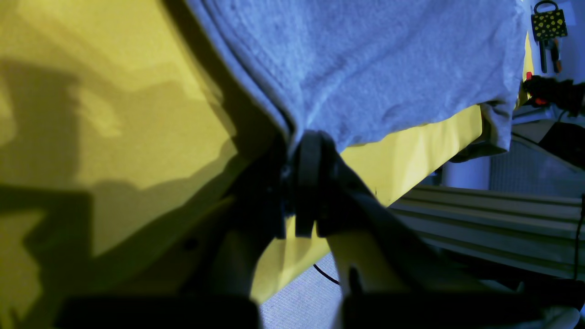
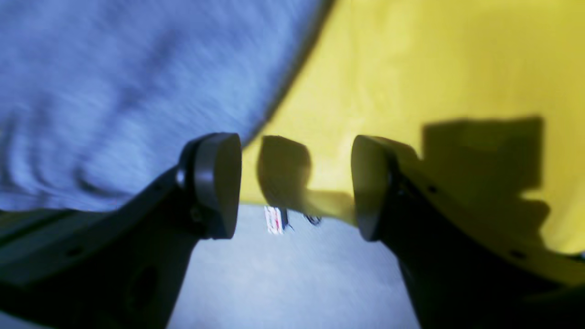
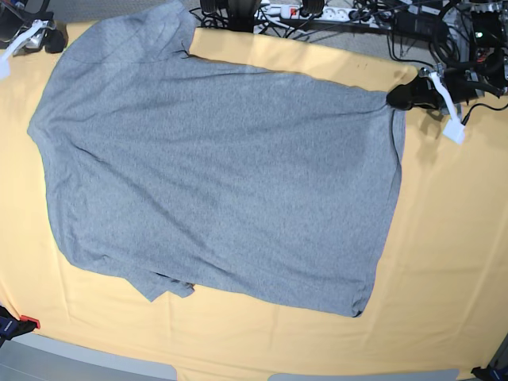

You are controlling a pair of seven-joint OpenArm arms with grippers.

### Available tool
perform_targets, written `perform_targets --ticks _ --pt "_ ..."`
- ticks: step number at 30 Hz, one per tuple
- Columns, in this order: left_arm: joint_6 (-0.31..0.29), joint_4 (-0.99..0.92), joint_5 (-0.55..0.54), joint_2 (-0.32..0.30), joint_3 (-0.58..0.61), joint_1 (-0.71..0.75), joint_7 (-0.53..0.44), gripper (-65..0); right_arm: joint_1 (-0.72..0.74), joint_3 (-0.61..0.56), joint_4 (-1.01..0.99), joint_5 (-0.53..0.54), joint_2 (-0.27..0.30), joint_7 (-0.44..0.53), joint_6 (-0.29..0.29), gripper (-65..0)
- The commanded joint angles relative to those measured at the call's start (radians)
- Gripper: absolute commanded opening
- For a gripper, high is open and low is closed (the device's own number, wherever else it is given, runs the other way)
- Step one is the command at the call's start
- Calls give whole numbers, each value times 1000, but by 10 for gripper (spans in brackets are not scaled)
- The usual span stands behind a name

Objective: Layout the t-shirt on the table in an organized manner, then fold the t-shirt properly
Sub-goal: 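Grasp the shirt's shoulder corner with the left gripper and tug it outward, then grasp the opposite shoulder corner with the right gripper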

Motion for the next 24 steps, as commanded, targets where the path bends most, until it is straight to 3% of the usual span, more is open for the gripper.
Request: perform_targets --ticks 1,9,14,17,20,24 --pt "2 7 9 -16 -1 -1 18 -650 -6 1 13 14 17 12 6 -258" --pt "2 7 9 -11 -1 -12 14 -650 -5 -32 13 -78 17 69 6 -258" --pt "2 7 -7 -11 -1 -14 14 -650 -3 -31 13 47 16 72 -23 -258" --pt "1 7 -9 -11 -1 -14 15 -650 13 -31 13 50 5 76 -7 -258" --pt "2 7 -9 -11 -1 -14 16 -650 19 -31 13 -3 -15 120 -13 -258" --pt "2 7 -9 -11 -1 -14 18 -650 19 -31 13 -102 -27 162 -62 -258"
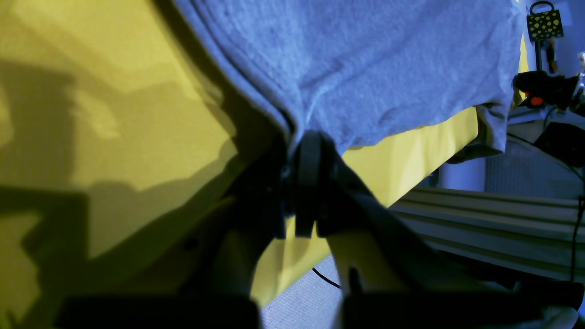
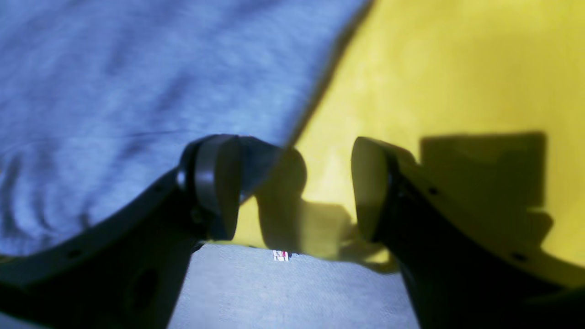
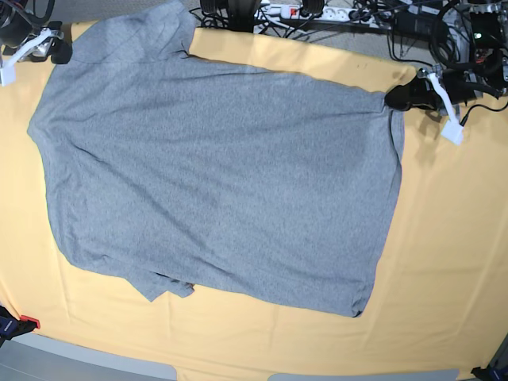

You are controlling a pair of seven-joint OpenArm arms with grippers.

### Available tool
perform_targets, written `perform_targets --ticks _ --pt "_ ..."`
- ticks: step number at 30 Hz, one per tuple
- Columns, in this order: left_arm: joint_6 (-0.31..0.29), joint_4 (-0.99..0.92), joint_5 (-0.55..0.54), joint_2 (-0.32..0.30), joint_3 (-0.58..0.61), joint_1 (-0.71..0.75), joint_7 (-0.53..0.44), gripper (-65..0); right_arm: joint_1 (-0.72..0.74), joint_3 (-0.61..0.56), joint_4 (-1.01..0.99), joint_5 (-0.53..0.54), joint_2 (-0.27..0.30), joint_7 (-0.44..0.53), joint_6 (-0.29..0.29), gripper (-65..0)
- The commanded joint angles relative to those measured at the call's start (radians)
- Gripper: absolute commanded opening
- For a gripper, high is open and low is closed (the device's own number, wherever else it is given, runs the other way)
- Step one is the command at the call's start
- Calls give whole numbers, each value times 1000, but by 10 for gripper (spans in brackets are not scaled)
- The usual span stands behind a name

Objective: Layout the t-shirt on the table in an organized manner, then fold the t-shirt properly
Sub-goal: 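Grasp the opposite shoulder corner with the right gripper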

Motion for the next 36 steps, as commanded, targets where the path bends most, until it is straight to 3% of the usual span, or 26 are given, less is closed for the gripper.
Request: perform_targets --ticks 1,13,22,28,32,36 --pt "1 7 -1 -17 -2 -3 11 -650 -5 8 13 -8 16 16 -7 -258" --pt "1 7 -1 -17 -2 -3 11 -650 -16 8 11 2 -6 16 -66 -258" --pt "1 7 -2 -17 -2 -3 15 -650 -50 8 -27 81 -6 -1 -58 -258" --pt "1 7 -1 -17 -2 -3 16 -650 -50 8 -133 165 -6 -11 -18 -258" --pt "2 7 -1 -17 -2 -3 16 -650 -50 8 -169 278 -6 -102 44 -258" --pt "1 7 -1 -17 -2 -3 16 -650 -50 8 -169 373 -21 -164 68 -258"
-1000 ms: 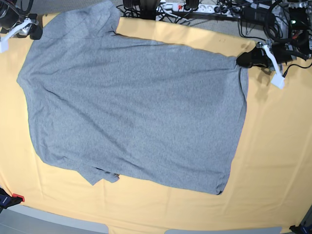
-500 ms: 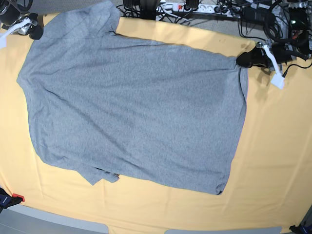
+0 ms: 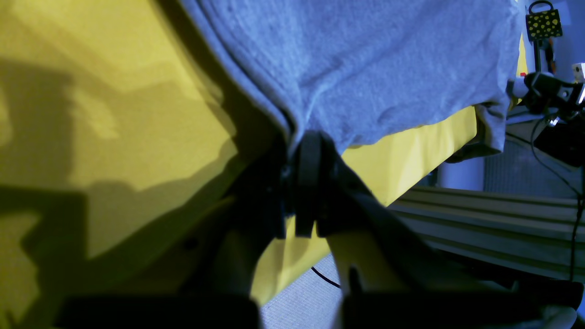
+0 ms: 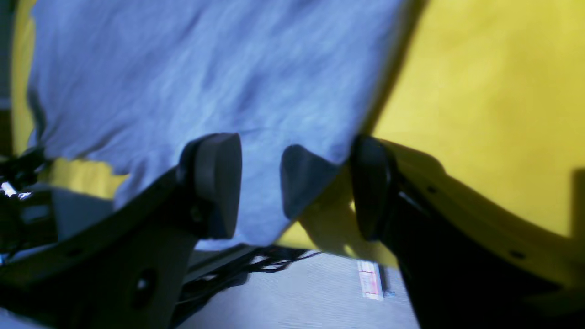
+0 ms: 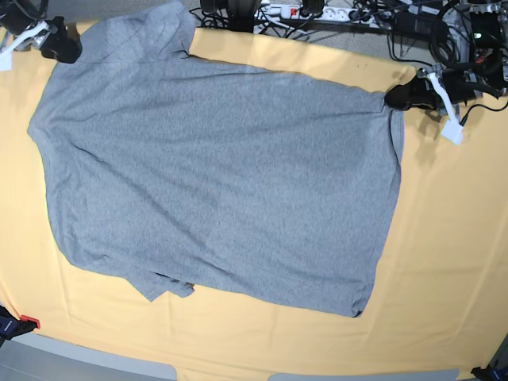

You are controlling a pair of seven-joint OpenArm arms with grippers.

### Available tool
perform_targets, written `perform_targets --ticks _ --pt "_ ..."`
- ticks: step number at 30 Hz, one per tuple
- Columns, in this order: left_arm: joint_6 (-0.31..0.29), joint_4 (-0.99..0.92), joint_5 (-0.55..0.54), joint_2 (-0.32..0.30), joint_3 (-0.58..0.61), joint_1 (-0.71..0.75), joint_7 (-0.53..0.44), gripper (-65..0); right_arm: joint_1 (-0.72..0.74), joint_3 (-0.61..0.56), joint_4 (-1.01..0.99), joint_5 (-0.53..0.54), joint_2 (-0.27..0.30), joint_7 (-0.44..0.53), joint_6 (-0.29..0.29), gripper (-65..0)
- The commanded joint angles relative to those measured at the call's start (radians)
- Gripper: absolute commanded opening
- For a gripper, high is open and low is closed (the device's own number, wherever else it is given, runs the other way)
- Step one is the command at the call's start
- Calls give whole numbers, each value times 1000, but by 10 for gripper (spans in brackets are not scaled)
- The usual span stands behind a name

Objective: Layout the t-shirt on the table in an organized manner, then fold the t-shirt properly
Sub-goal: 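Grasp the opposite shoulder corner with the right gripper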

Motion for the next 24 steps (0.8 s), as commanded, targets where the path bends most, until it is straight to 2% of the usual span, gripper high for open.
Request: perform_targets --ticks 1,14,20,24 --pt "1 7 1 -17 -2 -3 12 -650 -11 -2 2 -2 2 -30 -2 -258" --pt "1 7 -10 -17 -2 -3 12 -650 -7 -2 2 45 -10 -30 -2 -268" --pt "0 7 -40 -17 -2 -3 27 -650 9 -2 2 43 -11 -30 -2 -448" --pt "-9 7 -56 -17 -2 -3 35 -650 33 -2 2 39 -14 -30 -2 -534"
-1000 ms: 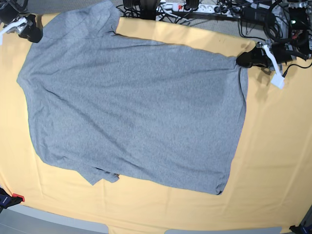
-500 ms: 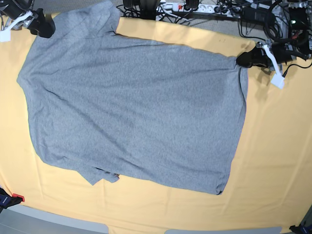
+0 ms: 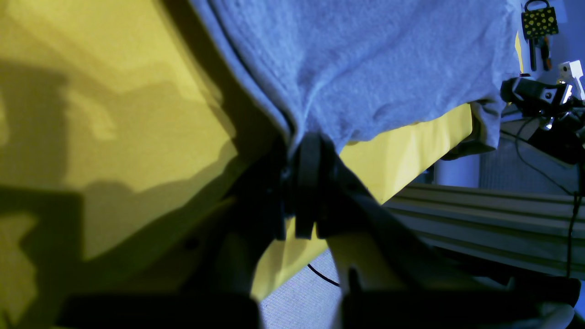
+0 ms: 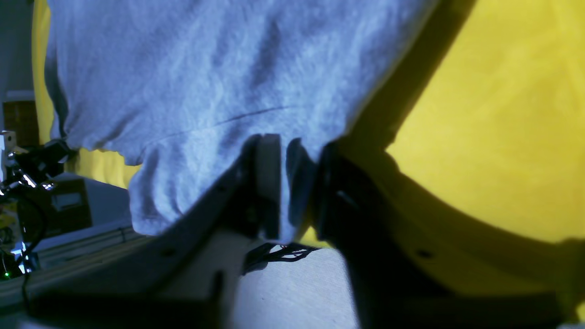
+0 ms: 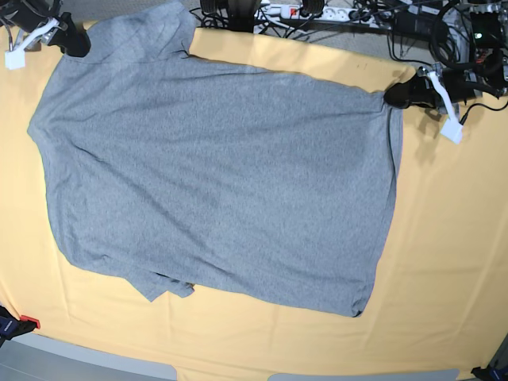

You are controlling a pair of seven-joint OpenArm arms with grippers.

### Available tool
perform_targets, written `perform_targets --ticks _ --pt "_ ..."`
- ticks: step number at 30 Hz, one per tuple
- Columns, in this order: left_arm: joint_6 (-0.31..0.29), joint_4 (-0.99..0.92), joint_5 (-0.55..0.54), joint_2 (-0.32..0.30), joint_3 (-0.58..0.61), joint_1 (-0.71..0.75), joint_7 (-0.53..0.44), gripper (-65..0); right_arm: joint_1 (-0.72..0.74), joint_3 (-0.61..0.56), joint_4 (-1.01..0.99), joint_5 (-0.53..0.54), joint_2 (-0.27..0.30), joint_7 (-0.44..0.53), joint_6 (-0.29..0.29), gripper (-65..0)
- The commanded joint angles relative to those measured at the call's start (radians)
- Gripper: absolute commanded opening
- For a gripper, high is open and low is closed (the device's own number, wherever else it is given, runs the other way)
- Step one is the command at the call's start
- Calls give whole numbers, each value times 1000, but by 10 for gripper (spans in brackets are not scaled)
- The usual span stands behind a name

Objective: Layout the t-shirt on the table in an organized manner, then fold the t-shirt properly
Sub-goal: 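Grasp the opposite shoulder corner with the right gripper, then lift the shoulder edge with both grippers and stretch it taut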

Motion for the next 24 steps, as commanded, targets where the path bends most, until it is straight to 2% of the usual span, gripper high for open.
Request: perform_targets --ticks 1,3,9,11,13,17,24 --pt "-4 8 -24 -17 -2 -3 7 -650 -2 3 9 11 12 1 1 -573" --pt "-4 8 -24 -18 -2 -3 7 -650 8 4 9 11 13 1 1 -650" --pt "-4 8 -35 -29 -3 -3 14 -650 8 4 9 11 14 1 1 -650" --pt "-4 8 -79 -44 -3 -3 33 -650 8 6 10 11 21 1 1 -650" --pt "-4 10 -79 -68 -6 -3 33 -650 8 11 24 11 26 1 1 -650" --pt "-4 45 -79 -101 -29 -3 33 -650 8 32 75 13 27 1 1 -650" --pt "-4 136 -79 -106 -56 6 33 -650 7 32 210 2 27 1 1 -650"
